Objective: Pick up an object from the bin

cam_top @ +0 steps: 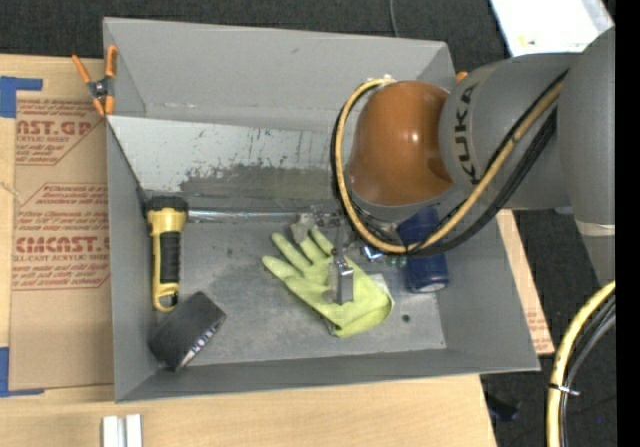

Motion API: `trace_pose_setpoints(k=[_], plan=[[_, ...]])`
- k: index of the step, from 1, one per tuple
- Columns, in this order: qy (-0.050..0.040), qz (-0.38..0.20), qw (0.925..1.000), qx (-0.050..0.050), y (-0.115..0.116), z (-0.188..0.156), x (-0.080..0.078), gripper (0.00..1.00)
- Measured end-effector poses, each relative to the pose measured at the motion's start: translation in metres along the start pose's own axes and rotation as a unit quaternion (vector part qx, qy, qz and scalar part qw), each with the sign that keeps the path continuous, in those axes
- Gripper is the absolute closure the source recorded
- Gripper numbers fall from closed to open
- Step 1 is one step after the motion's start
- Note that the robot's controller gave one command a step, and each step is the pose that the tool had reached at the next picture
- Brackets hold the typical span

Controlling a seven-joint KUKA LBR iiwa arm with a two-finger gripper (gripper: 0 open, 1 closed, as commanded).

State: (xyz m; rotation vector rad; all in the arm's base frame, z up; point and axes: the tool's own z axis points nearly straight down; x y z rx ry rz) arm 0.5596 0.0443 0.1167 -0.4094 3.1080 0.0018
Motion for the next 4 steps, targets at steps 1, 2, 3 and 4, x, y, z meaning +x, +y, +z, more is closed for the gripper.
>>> trace_pose_setpoints(k=[1,2,3,4], plan=[[-0.0022,-0.036,0.9994,0.000,-0.010,0.042,0.001,0.00],[-0.0068,0.015,0.9999,-0.002,0.005,0.042,0.022,1.00],[-0.0068,0.015,0.9999,-0.002,0.005,0.042,0.022,1.00],[-0.0028,0.012,0.9999,-0.002,0.003,-0.018,0.022,1.00]])
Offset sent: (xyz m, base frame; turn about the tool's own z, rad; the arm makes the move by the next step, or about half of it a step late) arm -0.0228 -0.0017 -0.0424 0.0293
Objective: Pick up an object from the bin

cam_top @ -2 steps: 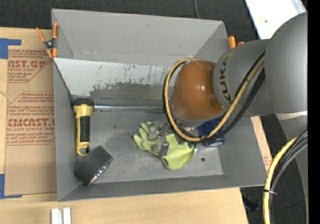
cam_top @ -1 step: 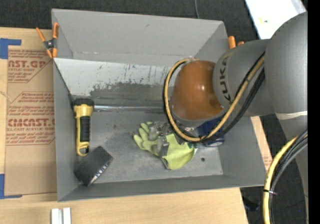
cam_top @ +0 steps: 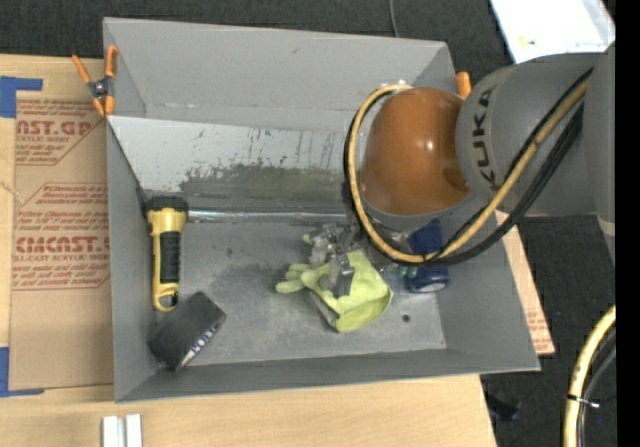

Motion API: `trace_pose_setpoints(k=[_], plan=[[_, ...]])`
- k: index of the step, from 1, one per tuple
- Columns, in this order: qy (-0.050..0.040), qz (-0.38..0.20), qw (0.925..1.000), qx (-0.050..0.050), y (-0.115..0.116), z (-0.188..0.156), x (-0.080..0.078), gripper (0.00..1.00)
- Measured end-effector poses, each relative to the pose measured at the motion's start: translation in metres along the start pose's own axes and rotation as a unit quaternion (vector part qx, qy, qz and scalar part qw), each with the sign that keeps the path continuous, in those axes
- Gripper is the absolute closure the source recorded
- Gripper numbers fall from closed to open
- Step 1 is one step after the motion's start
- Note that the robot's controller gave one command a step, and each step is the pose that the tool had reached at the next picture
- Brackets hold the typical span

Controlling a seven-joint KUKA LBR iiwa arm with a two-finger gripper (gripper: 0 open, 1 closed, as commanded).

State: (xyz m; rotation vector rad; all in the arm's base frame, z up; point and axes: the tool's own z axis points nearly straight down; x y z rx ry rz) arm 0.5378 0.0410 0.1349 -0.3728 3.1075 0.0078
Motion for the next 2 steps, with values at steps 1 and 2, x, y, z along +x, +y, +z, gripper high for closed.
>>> trace_pose_setpoints(k=[1,2], plan=[[0.0000,-0.005,1.0000,-0.001,-0.010,-0.038,-0.003,1.00],[-0.0073,-0.025,0.9997,0.001,0.003,-0.024,-0.024,1.00]])
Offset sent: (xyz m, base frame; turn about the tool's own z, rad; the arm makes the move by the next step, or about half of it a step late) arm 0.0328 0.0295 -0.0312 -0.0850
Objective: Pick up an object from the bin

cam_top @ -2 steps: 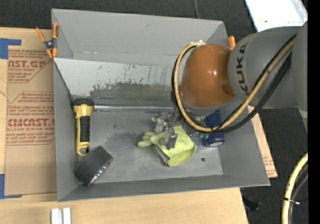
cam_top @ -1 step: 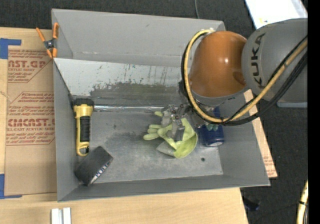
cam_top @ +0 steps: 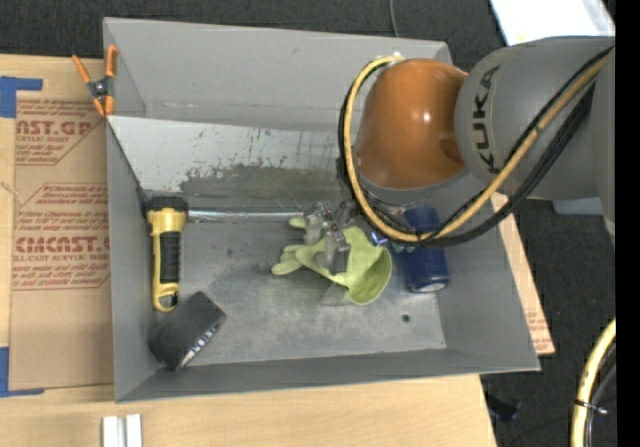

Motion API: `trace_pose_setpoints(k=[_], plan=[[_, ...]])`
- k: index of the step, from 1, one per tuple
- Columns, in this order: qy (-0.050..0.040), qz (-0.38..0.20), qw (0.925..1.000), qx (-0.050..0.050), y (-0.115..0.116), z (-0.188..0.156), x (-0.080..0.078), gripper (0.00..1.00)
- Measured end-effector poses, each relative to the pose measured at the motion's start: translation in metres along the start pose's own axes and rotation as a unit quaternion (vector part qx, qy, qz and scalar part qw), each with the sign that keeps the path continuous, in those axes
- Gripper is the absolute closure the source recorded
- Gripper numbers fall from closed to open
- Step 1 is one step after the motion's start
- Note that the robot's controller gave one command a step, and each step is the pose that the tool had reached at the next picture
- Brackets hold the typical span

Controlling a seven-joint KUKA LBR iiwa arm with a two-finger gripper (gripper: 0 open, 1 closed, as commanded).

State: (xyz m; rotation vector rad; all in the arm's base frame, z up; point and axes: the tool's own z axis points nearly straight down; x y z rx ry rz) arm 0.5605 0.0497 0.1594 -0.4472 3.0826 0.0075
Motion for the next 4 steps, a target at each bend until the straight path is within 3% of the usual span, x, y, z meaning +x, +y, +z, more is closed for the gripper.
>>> trace_pose_setpoints(k=[1,2,3,4], plan=[[0.0035,-0.069,0.9976,0.000,-0.013,0.066,0.015,1.00],[0.0015,-0.063,0.9980,0.000,0.009,0.081,0.004,1.00],[0.0012,-0.068,0.9977,-0.001,0.006,0.084,0.008,1.00],[0.0042,-0.070,0.9976,-0.002,0.019,0.010,0.012,1.00]])
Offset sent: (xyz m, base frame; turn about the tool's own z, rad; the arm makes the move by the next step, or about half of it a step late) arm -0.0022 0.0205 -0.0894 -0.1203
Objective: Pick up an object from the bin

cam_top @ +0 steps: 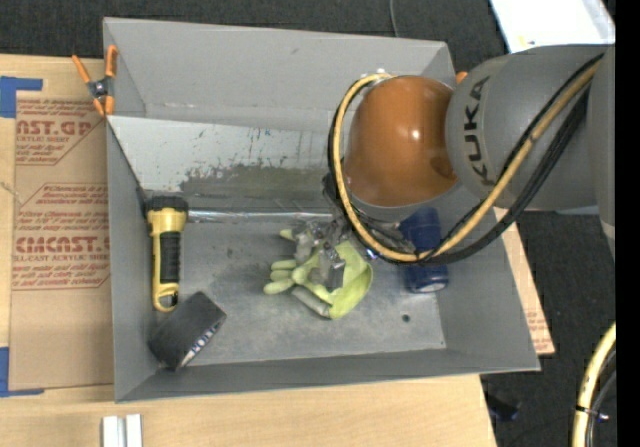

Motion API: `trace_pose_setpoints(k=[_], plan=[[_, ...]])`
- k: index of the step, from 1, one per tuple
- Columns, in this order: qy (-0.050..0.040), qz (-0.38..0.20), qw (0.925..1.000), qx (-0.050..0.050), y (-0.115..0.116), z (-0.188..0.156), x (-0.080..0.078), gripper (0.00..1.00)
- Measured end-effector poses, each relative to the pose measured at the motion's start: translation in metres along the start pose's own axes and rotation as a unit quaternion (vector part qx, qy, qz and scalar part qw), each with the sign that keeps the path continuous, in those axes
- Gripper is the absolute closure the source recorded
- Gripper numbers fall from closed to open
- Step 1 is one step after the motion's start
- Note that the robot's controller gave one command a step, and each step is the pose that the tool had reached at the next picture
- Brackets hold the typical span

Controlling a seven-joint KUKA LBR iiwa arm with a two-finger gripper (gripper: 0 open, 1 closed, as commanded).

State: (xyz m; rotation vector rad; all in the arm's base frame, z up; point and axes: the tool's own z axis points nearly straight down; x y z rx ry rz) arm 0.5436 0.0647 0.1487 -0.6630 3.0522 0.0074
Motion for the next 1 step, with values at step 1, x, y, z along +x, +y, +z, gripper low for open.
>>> trace_pose_setpoints(k=[1], plan=[[0.0032,-0.001,1.0000,-0.001,-0.0031,-0.0761,0.0102,1.00]])
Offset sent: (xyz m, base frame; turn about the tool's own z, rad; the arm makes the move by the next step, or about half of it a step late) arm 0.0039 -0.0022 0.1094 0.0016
